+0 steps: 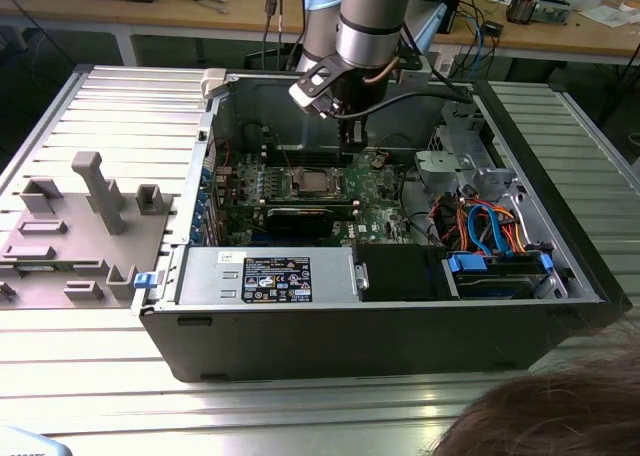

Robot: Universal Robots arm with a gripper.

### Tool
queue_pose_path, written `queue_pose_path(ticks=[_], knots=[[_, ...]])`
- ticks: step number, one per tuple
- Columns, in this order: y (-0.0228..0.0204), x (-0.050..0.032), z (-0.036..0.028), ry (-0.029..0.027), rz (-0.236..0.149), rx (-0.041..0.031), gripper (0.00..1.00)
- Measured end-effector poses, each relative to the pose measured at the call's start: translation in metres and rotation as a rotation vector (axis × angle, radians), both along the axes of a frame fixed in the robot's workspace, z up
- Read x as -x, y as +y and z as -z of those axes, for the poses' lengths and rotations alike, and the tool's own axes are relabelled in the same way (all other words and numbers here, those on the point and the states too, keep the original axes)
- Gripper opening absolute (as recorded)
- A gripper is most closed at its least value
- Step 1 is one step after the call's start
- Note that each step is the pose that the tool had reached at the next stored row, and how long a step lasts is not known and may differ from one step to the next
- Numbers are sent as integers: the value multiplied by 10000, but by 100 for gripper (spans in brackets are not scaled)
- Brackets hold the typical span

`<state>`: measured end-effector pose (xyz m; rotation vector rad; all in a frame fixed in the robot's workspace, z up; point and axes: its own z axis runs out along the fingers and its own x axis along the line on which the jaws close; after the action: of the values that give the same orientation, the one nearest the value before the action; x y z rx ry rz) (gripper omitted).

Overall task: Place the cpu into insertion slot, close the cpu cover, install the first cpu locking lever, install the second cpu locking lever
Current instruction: 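Close the cpu cover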

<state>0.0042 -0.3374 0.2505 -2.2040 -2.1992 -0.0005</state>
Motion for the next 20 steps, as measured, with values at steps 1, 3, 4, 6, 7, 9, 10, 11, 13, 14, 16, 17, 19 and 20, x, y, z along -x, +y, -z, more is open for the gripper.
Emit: queue_pose_path(ticks=[1,3,4,6,7,9,10,11,13,14,16,17,19,20], knots=[[0,3,0,0,0,0,11],[0,6,1,0,-1,0,11],[0,8,2,0,-1,0,11],[0,11,2,-1,-1,0,11],[0,11,2,0,-2,0,11],[0,15,3,0,-1,-1,11],[0,18,3,0,1,0,11],[0,19,4,0,1,0,11],[0,23,4,0,0,0,11],[0,24,4,0,0,0,11],[0,28,5,0,0,0,11],[0,32,5,0,0,0,11],[0,36,6,0,-2,0,11],[0,37,6,0,-1,0,11]])
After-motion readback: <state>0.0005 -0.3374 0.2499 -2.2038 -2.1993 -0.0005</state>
